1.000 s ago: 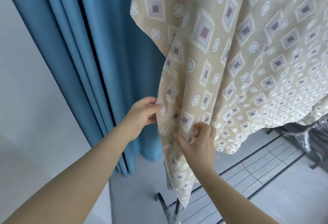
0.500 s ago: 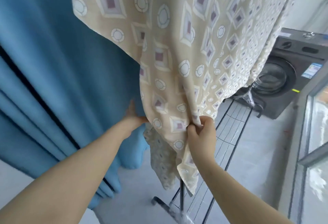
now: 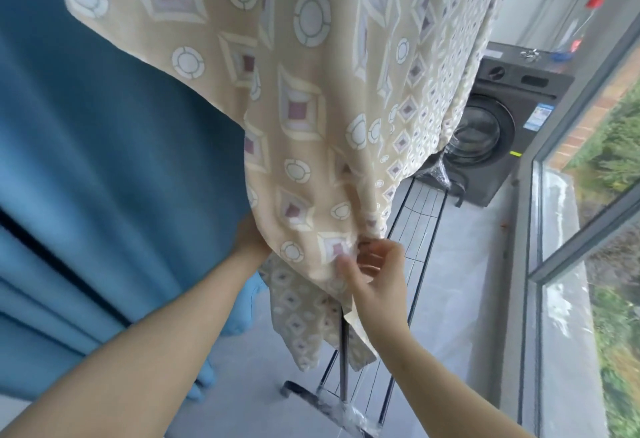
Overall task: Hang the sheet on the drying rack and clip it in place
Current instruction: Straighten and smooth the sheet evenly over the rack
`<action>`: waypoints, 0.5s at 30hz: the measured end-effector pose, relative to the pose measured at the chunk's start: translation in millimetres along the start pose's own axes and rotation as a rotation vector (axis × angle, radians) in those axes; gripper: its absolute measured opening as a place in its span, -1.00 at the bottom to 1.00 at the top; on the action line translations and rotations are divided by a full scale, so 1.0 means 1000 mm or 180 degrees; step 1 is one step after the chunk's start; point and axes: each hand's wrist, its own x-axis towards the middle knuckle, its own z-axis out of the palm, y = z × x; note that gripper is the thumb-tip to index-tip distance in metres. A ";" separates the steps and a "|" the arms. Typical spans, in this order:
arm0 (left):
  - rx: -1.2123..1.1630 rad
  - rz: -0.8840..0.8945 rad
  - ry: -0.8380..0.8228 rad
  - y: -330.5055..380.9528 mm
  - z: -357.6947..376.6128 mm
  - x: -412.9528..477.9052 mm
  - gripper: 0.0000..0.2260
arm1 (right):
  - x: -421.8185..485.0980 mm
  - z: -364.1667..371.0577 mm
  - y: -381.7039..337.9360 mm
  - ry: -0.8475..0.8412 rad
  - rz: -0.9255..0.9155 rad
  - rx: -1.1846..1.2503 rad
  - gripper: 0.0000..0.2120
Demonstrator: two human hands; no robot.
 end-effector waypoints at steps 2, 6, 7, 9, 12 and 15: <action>0.0049 0.0048 0.0183 -0.005 -0.002 -0.008 -0.84 | -0.004 0.006 0.006 -0.0425 -0.0393 -0.0618 -0.30; -0.0279 0.0210 0.0504 -0.026 -0.018 -0.042 -0.87 | -0.007 0.008 0.005 -0.0433 -0.0670 -0.1308 -0.33; -0.0309 0.0228 0.0616 -0.030 -0.021 -0.054 -0.91 | -0.008 0.005 0.004 -0.0490 -0.0518 -0.1157 -0.40; -0.0063 0.0358 0.0898 -0.036 -0.024 -0.079 -0.89 | -0.009 -0.008 0.005 -0.0446 -0.0364 -0.1022 -0.52; 0.0584 0.0488 0.1064 -0.048 -0.023 -0.111 -0.67 | -0.015 -0.033 0.010 -0.0269 -0.0273 -0.0995 -0.77; 0.1125 0.0677 0.0975 -0.066 -0.015 -0.132 -0.80 | -0.027 -0.056 0.021 -0.0198 -0.0067 -0.1087 -0.73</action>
